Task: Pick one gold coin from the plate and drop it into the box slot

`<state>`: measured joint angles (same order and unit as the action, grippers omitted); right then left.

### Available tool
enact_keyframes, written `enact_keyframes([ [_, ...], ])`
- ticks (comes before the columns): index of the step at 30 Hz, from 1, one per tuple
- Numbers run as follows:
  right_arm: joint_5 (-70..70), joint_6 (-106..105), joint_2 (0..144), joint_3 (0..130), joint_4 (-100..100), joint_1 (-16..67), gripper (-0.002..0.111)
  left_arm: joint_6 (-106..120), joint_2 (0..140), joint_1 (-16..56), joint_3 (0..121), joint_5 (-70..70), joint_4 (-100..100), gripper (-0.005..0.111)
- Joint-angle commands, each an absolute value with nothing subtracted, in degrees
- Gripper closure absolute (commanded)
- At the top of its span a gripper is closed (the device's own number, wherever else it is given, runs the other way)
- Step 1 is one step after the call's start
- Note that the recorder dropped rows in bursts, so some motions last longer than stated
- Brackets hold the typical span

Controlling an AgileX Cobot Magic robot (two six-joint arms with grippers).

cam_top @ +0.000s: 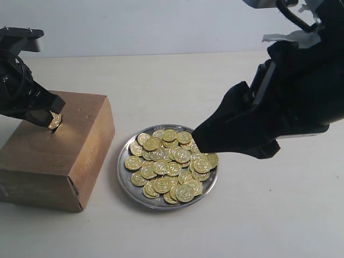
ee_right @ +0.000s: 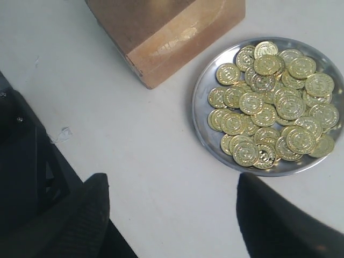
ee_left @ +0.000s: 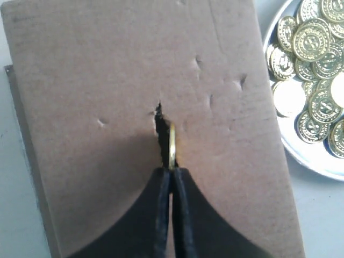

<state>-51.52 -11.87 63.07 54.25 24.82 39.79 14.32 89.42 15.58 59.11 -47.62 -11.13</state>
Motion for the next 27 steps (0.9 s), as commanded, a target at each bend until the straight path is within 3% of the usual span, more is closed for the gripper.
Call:
enact_keyframes([
  [1,-50.9,-12.3,62.6,54.1,25.1,39.7,0.044,14.3,89.5,15.4,59.4,-46.8,-11.5,0.094],
  [5,-50.9,-12.3,62.6,54.1,25.1,39.7,0.044,14.3,89.5,15.4,59.4,-46.7,-11.5,0.076],
  [11,-50.5,-12.8,62.6,54.1,25.1,39.7,0.045,14.3,89.4,15.4,59.4,-46.6,-11.5,0.073],
  [13,-48.9,-12.9,62.0,54.1,24.5,39.7,0.051,14.3,88.8,15.4,59.4,-46.1,-11.3,0.076],
  [14,-47.7,-12.9,61.4,54.1,24.3,39.7,0.058,14.5,87.9,15.4,59.4,-46.0,-11.3,0.083],
  [17,-44.2,-14.8,58.1,54.1,23.4,39.7,0.091,14.5,83.9,15.4,59.4,-44.6,-12.5,0.106],
  [19,-41.5,-17.1,54.8,54.1,23.4,39.7,0.109,14.6,79.0,15.4,58.5,-42.2,-14.4,0.107],
  [27,-37.6,-17.9,37.5,49.0,24.2,39.7,0.108,21.2,50.8,15.4,42.3,-22.2,-24.0,0.107],
])
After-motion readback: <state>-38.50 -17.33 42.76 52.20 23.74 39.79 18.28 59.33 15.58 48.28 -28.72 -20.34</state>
